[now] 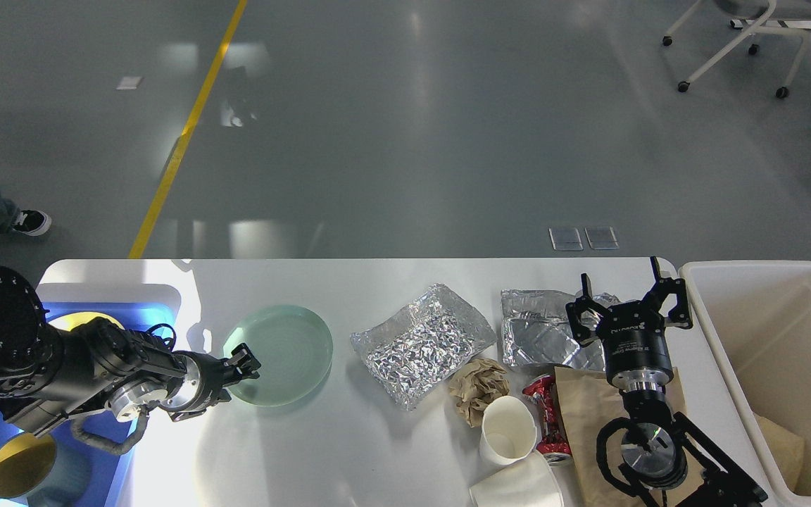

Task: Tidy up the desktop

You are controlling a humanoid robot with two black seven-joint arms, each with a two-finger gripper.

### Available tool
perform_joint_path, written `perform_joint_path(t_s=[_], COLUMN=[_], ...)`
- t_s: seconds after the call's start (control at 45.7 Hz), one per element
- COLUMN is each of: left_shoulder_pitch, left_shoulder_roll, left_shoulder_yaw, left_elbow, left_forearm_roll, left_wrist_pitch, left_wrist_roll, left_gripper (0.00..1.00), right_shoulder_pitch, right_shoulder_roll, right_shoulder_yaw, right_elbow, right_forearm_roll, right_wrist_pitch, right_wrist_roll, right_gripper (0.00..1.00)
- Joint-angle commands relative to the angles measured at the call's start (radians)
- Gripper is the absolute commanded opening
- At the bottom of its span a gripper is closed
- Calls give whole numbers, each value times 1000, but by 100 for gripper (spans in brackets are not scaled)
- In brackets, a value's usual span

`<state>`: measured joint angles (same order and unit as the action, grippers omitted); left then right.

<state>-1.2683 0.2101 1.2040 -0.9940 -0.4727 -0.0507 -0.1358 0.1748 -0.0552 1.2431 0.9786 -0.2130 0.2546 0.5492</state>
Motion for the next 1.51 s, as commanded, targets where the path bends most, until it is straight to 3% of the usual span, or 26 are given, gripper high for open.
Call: perform_joint_path(t_s=[0.0,0.088,0.482,0.81,1.182,1.489], left_shoulder_pitch=[7,7,10,12,12,1], left_shoulder_roll=[0,3,5,9,14,20], left_shoulder_yaw=[0,0,0,0,-15,-15], left_elbow=[0,0,-2,-3,-2,-3], left_forearm_roll=[-7,-9,-10,-44,-56,-56], left_wrist_pitch=[0,0,0,0,-61,-69], left_wrist_roll=[-1,-1,8,44,44,44], left_gripper=[56,55,30,26,1,0], right_shoulder_pitch=[0,0,0,0,0,0], right_shoulder_roll=[0,0,0,0,0,0], right_shoulder_yaw=[-1,-1,-1,1,-1,-1], right_elbow=[0,0,0,0,0,0], right_forearm_roll=[0,0,0,1,0,0], right_wrist_pitch=[0,0,0,0,0,0], right_wrist_roll=[0,0,0,0,0,0], right_gripper=[100,100,100,100,100,100])
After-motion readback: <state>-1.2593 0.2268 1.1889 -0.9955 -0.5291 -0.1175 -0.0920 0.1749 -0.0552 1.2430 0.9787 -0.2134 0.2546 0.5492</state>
